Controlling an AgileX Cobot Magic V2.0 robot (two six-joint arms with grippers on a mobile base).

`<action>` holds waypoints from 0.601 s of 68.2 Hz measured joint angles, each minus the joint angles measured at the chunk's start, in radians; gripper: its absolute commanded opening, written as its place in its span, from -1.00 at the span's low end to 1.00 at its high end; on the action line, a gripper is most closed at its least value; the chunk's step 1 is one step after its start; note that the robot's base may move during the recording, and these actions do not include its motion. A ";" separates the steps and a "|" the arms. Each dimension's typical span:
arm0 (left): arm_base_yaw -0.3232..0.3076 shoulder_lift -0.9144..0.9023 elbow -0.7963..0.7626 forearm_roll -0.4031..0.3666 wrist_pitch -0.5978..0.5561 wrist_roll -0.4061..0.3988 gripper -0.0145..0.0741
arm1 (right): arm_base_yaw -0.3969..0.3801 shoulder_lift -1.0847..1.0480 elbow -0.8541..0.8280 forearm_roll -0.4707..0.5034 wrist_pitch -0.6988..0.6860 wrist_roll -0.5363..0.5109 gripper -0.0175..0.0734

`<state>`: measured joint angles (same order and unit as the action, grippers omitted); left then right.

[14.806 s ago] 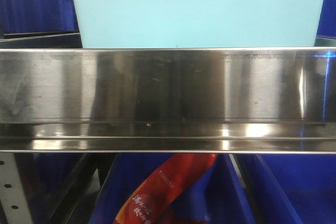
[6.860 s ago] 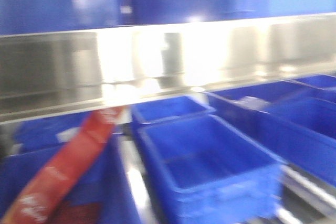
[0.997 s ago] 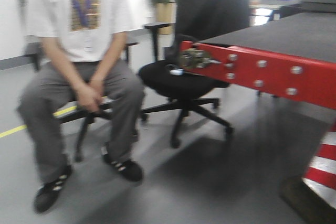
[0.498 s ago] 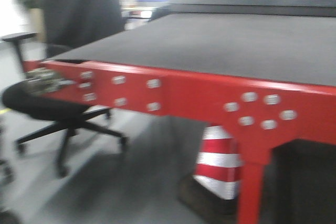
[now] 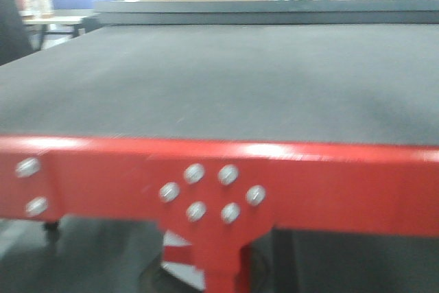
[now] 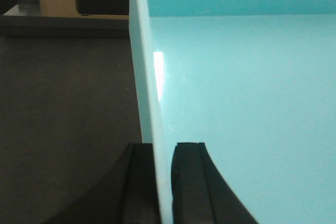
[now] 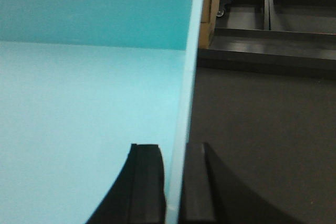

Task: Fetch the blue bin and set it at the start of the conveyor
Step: 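Drive up to the red-framed conveyor holding the bin above the belt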

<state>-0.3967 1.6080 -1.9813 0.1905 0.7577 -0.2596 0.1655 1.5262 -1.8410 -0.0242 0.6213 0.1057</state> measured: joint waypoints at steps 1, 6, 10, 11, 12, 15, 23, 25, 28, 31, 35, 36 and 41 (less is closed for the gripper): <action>0.000 0.000 0.000 0.000 0.000 0.000 -0.92 | 0.000 0.000 0.000 0.000 0.000 0.000 -0.95; 0.000 0.000 0.000 0.000 0.000 0.000 -0.92 | 0.000 0.000 0.000 0.000 0.000 0.000 -0.95; 0.000 0.000 0.000 0.000 0.000 0.000 -0.92 | 0.000 0.000 0.000 0.000 0.000 0.000 -0.95; 0.000 0.000 0.000 0.000 0.000 0.000 -0.92 | 0.000 0.000 0.000 0.000 0.000 0.000 -0.95; 0.000 0.000 0.000 0.000 0.000 0.000 -0.92 | 0.000 0.000 0.000 0.000 0.000 0.000 -0.95; 0.000 0.000 0.000 0.000 0.000 0.000 -0.92 | 0.000 0.000 0.000 0.000 0.000 0.000 -0.95; 0.000 0.000 0.000 0.000 0.000 -0.002 -0.92 | 0.000 0.000 0.000 0.000 -0.002 0.000 -0.95; 0.000 0.000 0.000 0.000 0.000 -0.002 -0.92 | 0.000 0.000 0.000 0.000 -0.002 0.000 -0.95; 0.000 0.000 0.000 0.000 0.000 -0.002 -0.92 | 0.000 0.000 0.000 0.000 -0.003 0.000 -0.95; 0.000 0.000 0.000 0.000 0.000 -0.002 -0.92 | 0.000 0.000 0.000 0.000 -0.003 0.000 -0.95; 0.000 0.000 0.000 0.000 0.000 -0.002 -0.92 | 0.000 0.000 0.000 0.000 -0.003 0.000 -0.95; 0.000 0.000 0.000 0.000 0.000 -0.002 -0.92 | 0.000 0.000 0.000 0.000 -0.003 0.000 -0.95; 0.000 0.000 0.000 0.000 0.000 -0.002 -0.92 | 0.000 0.000 0.000 0.000 -0.004 0.000 -0.95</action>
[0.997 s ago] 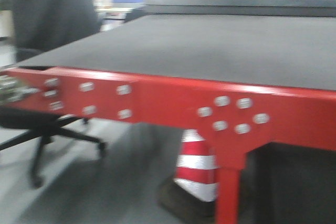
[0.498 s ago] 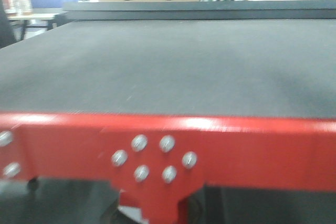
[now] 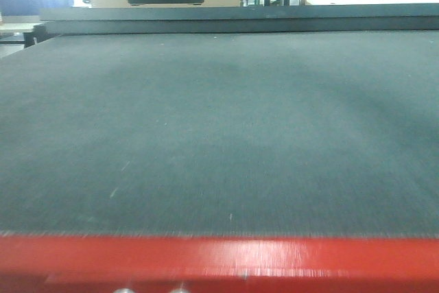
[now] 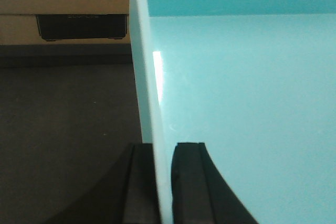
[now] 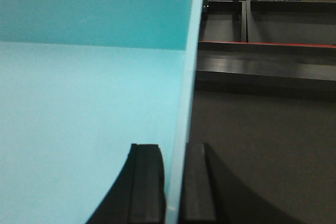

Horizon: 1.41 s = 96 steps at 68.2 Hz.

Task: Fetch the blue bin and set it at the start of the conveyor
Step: 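Drive up to the red-framed conveyor holding the bin above the belt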

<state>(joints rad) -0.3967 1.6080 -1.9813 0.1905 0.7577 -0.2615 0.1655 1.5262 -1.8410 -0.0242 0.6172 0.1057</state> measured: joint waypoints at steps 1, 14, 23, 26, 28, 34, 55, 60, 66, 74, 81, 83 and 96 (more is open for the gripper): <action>0.000 0.000 0.000 0.000 0.000 0.000 -0.92 | 0.000 0.000 0.000 0.000 0.000 0.000 -0.95; 0.000 0.000 0.000 0.000 0.000 0.000 -0.92 | 0.000 0.000 0.000 0.000 -0.002 0.000 -0.95; 0.000 0.000 0.000 0.000 0.000 0.000 -0.92 | 0.000 0.000 0.000 0.000 -0.002 0.000 -0.95; 0.000 0.000 0.000 0.000 0.000 0.000 -0.92 | 0.000 0.000 0.000 0.000 -0.002 0.000 -0.95; 0.000 0.000 0.000 0.000 0.000 0.000 -0.92 | 0.000 0.000 0.000 0.000 -0.002 0.000 -0.95; 0.000 0.000 0.000 0.000 0.000 0.000 -0.92 | 0.000 0.000 0.000 0.000 -0.002 0.000 -0.95; 0.000 0.000 0.000 0.000 0.000 0.000 -0.92 | 0.000 0.000 0.000 0.000 -0.002 0.000 -0.95; 0.000 0.000 0.000 0.000 0.000 0.000 -0.92 | 0.000 0.000 0.000 0.000 -0.002 0.000 -0.95; 0.000 0.000 0.000 0.000 0.000 0.000 -0.92 | 0.000 0.000 0.000 0.000 -0.002 0.000 -0.95; 0.000 0.000 0.000 0.000 0.000 0.000 -0.92 | 0.000 0.000 0.000 0.000 -0.002 0.000 -0.95; 0.000 0.000 0.000 0.000 0.000 0.000 -0.92 | 0.000 0.000 0.000 0.000 -0.002 0.000 -0.95; 0.000 0.000 0.000 0.000 0.000 0.000 -0.92 | 0.000 0.000 0.000 0.000 -0.002 0.000 -0.95; 0.000 0.000 0.000 0.000 0.000 0.000 -0.92 | 0.000 0.000 0.000 0.000 -0.002 0.000 -0.95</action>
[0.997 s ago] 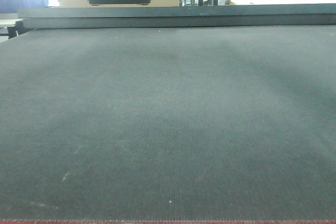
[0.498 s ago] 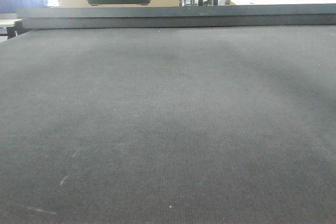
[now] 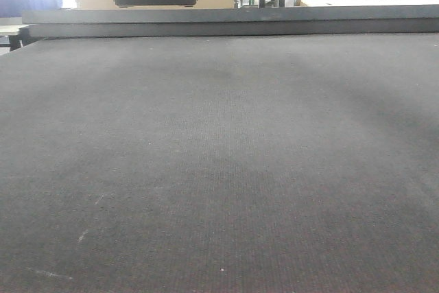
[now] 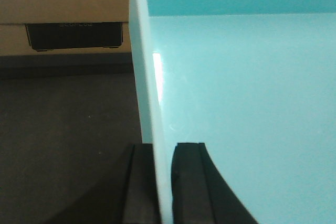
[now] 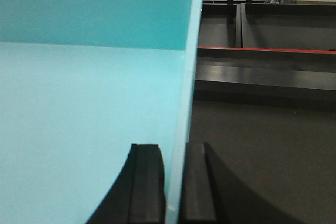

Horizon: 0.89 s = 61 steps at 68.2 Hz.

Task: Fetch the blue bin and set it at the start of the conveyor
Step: 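Drive up to the red-framed conveyor holding the bin above the belt, then lower the teal bin with both grippers onto the black belt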

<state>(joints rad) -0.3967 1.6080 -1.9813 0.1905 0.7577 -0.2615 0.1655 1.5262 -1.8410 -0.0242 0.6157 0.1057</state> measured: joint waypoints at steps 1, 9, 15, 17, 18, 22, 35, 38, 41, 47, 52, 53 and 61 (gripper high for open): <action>0.000 0.000 0.000 0.000 -0.002 0.000 -0.92 | 0.000 0.000 0.000 0.000 0.000 0.000 -0.95; 0.000 0.000 0.000 0.000 -0.022 0.000 -0.92 | 0.000 0.000 0.000 0.000 -0.005 0.000 -0.95; 0.000 0.000 0.000 0.002 -0.033 0.000 -0.92 | 0.000 0.000 0.000 0.002 -0.010 0.000 -0.95; 0.000 0.000 0.000 0.002 -0.033 0.000 -0.92 | -0.002 -0.002 0.000 0.008 -0.003 0.000 -0.95; 0.000 0.000 0.000 0.002 -0.033 0.000 -0.92 | -0.002 -0.002 -0.002 0.010 0.002 -0.001 -0.95; 0.000 -0.002 0.000 0.000 -0.015 0.002 -0.92 | -0.002 -0.002 -0.010 0.024 0.043 -0.001 -0.95; 0.000 -0.006 0.002 -0.033 0.228 0.002 -0.92 | 0.000 -0.002 -0.023 0.061 0.314 -0.001 -0.95; -0.004 -0.006 0.013 -0.043 0.277 0.002 -0.92 | 0.000 0.000 -0.023 0.070 0.375 -0.001 -0.95; -0.006 -0.008 0.030 -0.051 0.312 0.002 -0.92 | 0.002 0.000 -0.021 0.073 0.423 0.001 -0.95; -0.010 -0.013 0.092 -0.057 0.327 0.000 -0.92 | 0.003 0.004 0.006 0.078 0.466 0.001 -0.95; -0.010 -0.013 0.169 -0.061 0.285 0.000 -0.92 | 0.003 0.015 0.054 0.078 0.466 0.001 -0.95; -0.010 -0.013 0.185 -0.061 0.274 0.000 -0.92 | 0.003 0.018 0.072 0.078 0.463 0.001 -0.95; -0.010 -0.011 0.325 -0.062 0.176 0.000 -0.92 | 0.003 0.040 0.202 0.078 0.398 0.003 -0.95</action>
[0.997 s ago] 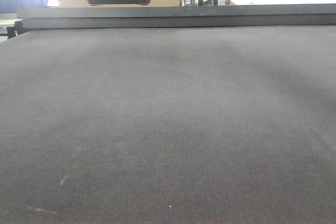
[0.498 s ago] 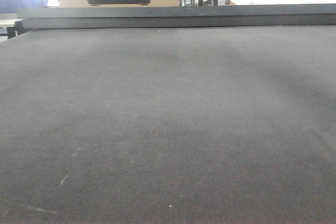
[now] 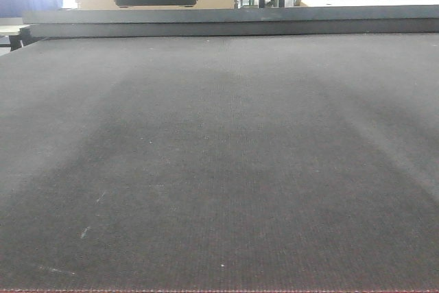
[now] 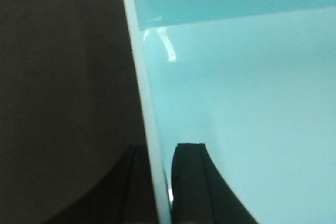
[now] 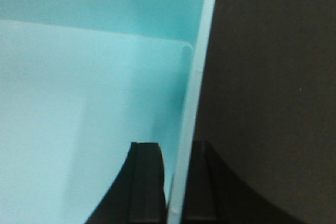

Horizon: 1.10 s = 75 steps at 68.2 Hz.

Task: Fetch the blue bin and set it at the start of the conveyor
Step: 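Lower the teal bin with both grippers onto the black belt, then open both grippers and raise them away from the bin rims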

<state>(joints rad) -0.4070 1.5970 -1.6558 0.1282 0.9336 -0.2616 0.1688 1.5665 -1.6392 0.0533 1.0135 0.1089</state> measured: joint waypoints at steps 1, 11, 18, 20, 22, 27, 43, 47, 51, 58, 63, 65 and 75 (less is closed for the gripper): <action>0.000 0.000 0.016 0.000 -0.012 0.000 -0.92 | 0.000 0.003 0.017 0.000 -0.011 0.000 -0.95; 0.000 0.025 0.160 0.004 -0.133 0.000 -0.92 | 0.000 0.025 0.183 0.010 -0.127 0.003 -0.95; 0.000 0.050 0.223 0.000 -0.199 0.000 -0.92 | 0.000 0.034 0.266 0.010 -0.201 0.004 -0.95; 0.000 0.058 0.235 -0.002 -0.210 0.000 -0.92 | 0.000 0.039 0.278 0.010 -0.219 0.004 -0.95; 0.000 0.065 0.244 -0.004 -0.220 0.000 -0.92 | 0.000 0.045 0.295 0.010 -0.238 0.004 -0.95; 0.000 0.085 0.253 -0.006 -0.229 0.000 -0.87 | 0.000 0.059 0.312 0.010 -0.256 0.004 -0.89; 0.000 0.124 0.255 -0.027 -0.235 0.007 0.21 | 0.000 0.095 0.316 0.019 -0.283 -0.003 0.28; 0.000 0.125 0.255 -0.037 -0.241 0.007 0.63 | 0.004 0.095 0.316 0.026 -0.293 -0.006 0.60; 0.000 0.123 0.253 -0.047 -0.245 0.007 0.69 | 0.006 0.095 0.316 0.026 -0.296 -0.006 0.64; 0.000 0.111 0.253 -0.052 -0.245 0.007 0.55 | 0.006 0.095 0.304 0.026 -0.278 -0.006 0.61; 0.000 0.086 0.253 -0.052 -0.245 0.007 0.46 | 0.006 0.087 0.294 0.026 -0.264 -0.006 0.55; 0.000 0.071 0.253 -0.052 -0.245 0.007 0.42 | 0.006 0.077 0.292 0.026 -0.259 -0.006 0.51; 0.005 -0.036 0.253 -0.050 -0.239 0.009 0.05 | -0.002 0.000 0.274 0.026 -0.252 -0.006 0.12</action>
<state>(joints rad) -0.4022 1.5609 -1.4032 0.0778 0.6945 -0.2530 0.1667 1.5660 -1.3653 0.0797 0.7613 0.1029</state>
